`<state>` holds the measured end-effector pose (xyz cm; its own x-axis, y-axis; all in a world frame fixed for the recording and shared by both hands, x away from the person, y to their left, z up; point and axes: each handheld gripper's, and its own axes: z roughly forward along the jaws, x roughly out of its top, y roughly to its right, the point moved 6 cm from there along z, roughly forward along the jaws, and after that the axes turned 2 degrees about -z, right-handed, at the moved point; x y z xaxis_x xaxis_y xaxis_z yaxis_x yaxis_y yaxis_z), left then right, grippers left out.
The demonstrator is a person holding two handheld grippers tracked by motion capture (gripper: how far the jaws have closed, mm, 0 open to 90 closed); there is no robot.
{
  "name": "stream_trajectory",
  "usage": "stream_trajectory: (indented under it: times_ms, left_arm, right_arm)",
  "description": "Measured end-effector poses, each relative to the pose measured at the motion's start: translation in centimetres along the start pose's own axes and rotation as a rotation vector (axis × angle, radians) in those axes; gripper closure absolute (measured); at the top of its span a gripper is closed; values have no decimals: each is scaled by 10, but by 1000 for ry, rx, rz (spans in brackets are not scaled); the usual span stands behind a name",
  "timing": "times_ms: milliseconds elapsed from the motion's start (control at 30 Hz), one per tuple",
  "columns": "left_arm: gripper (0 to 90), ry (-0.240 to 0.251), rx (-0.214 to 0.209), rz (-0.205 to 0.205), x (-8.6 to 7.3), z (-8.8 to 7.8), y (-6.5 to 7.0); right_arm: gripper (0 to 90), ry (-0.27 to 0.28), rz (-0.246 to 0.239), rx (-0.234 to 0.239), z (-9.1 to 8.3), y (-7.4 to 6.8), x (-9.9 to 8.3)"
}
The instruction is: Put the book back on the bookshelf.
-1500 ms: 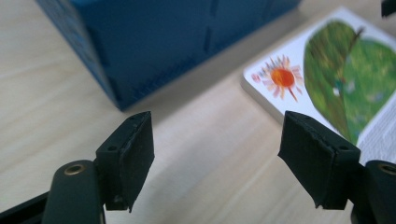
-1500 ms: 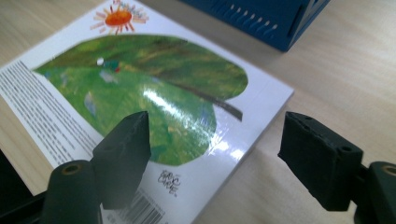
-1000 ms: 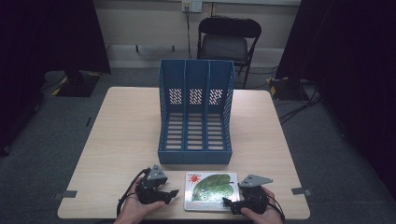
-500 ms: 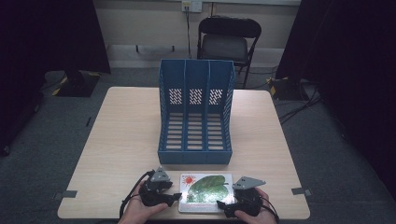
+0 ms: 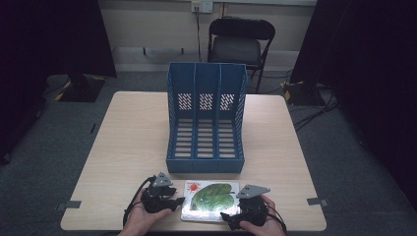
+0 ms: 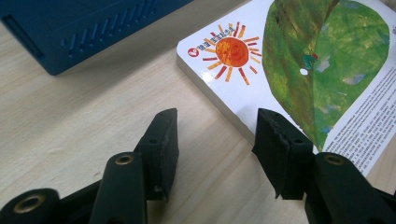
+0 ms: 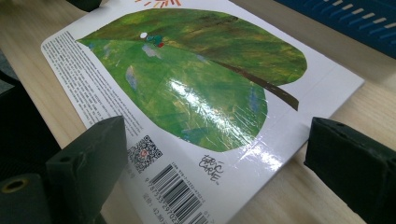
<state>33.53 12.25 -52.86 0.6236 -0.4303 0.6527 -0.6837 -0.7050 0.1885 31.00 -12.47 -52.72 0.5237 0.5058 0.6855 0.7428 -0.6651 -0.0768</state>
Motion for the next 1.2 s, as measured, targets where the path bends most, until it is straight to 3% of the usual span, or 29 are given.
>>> stream_trajectory:
  times_ms: [167,267,333,433,500,533,633,700,800,967,1133,1200]
  left_arm:
    - [485,-3,-3,-25,-2,-3,-4]
    - [446,24,-7,-84,-1,-4,-6]
    - [446,13,3,-62,-2,-5,-7]
    - [408,31,-20,-88,1,-5,-6]
    - [408,43,-26,-84,3,-7,-3]
    - [408,38,-24,-59,4,-7,-2]
    - [355,22,-35,-64,4,-1,3]
    - [336,13,-40,-46,4,3,4]
    - [291,25,-36,-68,6,8,8]
    - [229,39,-58,-98,7,9,9]
    - [232,36,-63,-107,7,9,7]
    - [232,51,-70,-132,8,9,6]
  right_arm:
    - [33,2,-25,10,4,-3,3]
    - [52,7,-38,1,7,-3,5]
    - [76,9,-31,-3,6,-3,5]
    - [95,12,-30,6,4,-2,2]
    - [104,11,-30,13,3,-2,1]
    - [112,12,-27,14,2,-2,-1]
    - [111,15,-29,26,0,-4,-4]
    - [109,17,-29,29,-1,-5,-4]
    - [105,17,-29,28,0,-5,-4]
    - [76,-2,-68,52,0,-13,-6]
    - [82,-7,-97,65,4,-22,-4]
    - [86,-6,-98,63,4,-21,-4]
